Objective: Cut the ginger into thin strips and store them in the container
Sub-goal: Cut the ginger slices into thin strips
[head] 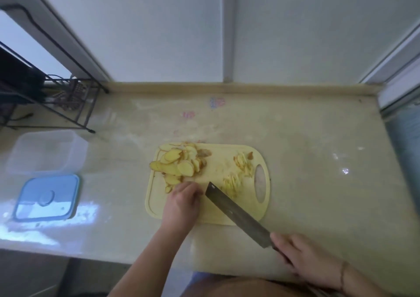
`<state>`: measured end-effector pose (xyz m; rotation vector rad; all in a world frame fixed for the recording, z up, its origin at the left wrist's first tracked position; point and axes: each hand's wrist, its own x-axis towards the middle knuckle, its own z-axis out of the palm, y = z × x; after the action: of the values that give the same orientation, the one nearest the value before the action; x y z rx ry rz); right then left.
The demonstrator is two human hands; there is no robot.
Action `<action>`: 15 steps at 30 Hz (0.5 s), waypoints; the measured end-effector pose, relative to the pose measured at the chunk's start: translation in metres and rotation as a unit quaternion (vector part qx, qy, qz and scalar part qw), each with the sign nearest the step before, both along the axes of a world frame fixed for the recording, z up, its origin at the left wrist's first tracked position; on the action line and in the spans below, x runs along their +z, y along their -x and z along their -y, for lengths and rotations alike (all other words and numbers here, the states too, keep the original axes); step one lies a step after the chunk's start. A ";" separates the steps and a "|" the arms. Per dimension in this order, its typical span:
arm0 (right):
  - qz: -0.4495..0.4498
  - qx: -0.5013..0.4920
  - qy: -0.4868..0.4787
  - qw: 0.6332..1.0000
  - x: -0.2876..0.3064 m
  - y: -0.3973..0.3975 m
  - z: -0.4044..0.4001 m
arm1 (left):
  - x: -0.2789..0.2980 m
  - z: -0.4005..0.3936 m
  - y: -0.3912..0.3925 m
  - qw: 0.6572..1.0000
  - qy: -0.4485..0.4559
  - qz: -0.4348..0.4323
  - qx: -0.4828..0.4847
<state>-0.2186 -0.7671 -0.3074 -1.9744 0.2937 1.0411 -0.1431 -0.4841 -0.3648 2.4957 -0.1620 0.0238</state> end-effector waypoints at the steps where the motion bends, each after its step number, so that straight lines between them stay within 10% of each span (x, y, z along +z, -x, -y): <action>1: -0.008 -0.005 0.000 1.000 0.000 -0.005 0.005 | 0.000 0.001 0.000 1.000 0.002 0.001 0.003; 9: -0.049 -0.053 -0.032 0.997 0.000 -0.045 0.013 | 0.007 0.009 0.002 0.999 -0.004 -0.009 0.032; 15: 0.053 -0.007 0.014 0.998 0.009 -0.043 -0.003 | 0.043 0.016 -0.001 0.980 0.034 0.194 -0.008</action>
<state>-0.1752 -0.7638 -0.2988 -2.0419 0.2662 0.9252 -0.1420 -0.5005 -0.3219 2.3962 -0.3373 0.5017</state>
